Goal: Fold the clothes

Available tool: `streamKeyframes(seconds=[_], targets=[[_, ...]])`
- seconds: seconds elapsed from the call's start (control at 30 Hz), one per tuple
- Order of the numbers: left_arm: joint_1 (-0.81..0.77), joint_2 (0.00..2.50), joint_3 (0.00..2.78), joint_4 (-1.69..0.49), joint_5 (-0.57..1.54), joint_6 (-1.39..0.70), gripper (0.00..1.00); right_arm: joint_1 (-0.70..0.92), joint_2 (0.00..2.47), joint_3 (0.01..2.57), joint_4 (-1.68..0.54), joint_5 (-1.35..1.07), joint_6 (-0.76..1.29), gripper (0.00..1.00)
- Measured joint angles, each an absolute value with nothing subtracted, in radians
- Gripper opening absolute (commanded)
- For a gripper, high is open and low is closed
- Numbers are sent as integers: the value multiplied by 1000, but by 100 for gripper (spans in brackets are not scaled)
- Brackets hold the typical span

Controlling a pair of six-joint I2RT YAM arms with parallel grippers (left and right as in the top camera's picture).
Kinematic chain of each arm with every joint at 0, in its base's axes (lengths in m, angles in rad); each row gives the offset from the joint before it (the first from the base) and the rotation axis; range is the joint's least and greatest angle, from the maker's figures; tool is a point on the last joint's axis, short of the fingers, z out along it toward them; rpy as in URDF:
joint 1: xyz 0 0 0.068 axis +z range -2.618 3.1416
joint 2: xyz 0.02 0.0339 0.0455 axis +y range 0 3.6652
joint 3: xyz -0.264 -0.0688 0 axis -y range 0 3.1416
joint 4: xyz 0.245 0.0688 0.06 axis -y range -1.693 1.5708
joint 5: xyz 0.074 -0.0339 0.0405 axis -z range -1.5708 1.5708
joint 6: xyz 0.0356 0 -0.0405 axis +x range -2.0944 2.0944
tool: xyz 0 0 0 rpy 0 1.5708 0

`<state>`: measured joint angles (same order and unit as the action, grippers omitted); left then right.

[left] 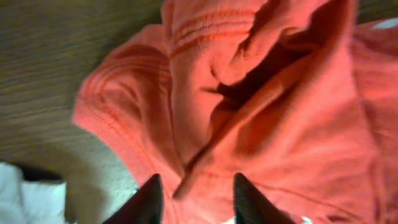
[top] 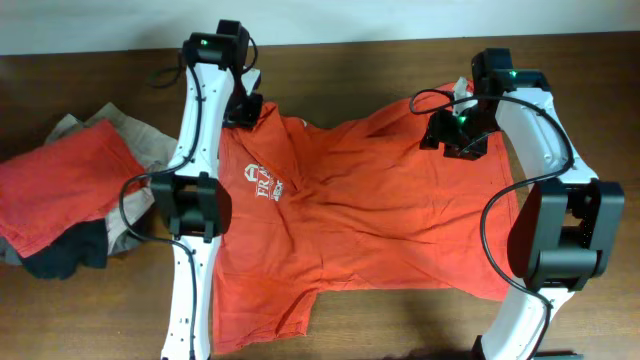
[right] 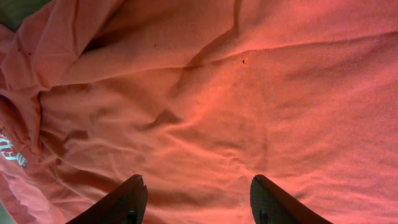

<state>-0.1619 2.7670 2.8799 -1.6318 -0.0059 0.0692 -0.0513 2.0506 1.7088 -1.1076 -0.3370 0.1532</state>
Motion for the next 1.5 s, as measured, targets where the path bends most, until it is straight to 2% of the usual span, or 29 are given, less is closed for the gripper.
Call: streamKeyframes(seconds=[0.07,0.17,0.27,0.47,0.57,0.73,0.97,1.0,1.03,1.07,1.13,1.27,1.3,1.4,1.5], targets=[[-162,2782,2880,-1631,-6,70,22,-51,2051,1709,-1108,-337,153,59],[-162,2792,2880,-1631,-6,71,9,-51,2051,1709,-1108,-337,153,58],[-162,2792,2880,-1631,-6,78,6,-51,2051,1709,-1108,-337,153,58],[-162,2792,2899,-1654,-6,79,8,-51,2051,1709,-1108,-337,153,58],[-162,2792,2943,-1678,-6,78,14,-51,2051,1709,-1108,-337,153,58],[-162,2792,2989,-1684,-6,79,18,-51,2051,1709,-1108,-337,153,58],[-162,2792,2989,-1684,-6,79,18,-51,2051,1709,-1108,-337,154,58],[-162,2792,2989,-1684,-6,79,23,-51,2051,1709,-1108,-337,153,58],[-162,2792,2989,-1684,-6,79,37,-51,2051,1709,-1108,-337,153,58],[-162,2792,2989,-1684,-6,78,41,-51,2051,1709,-1108,-337,153,58],[-162,2792,2989,-1684,-6,83,44,-51,2051,1709,-1108,-337,154,58],[-162,2792,2989,-1681,-6,83,43,-51,2051,1709,-1108,-337,153,58],[-162,2792,2989,-1679,-6,83,41,-51,2051,1709,-1108,-337,153,58],[-161,2793,2989,-1679,-6,85,26,-51,2051,1709,-1108,-337,153,58],[-160,2793,2989,-1679,-6,85,25,-51,2051,1709,-1108,-337,153,58]])
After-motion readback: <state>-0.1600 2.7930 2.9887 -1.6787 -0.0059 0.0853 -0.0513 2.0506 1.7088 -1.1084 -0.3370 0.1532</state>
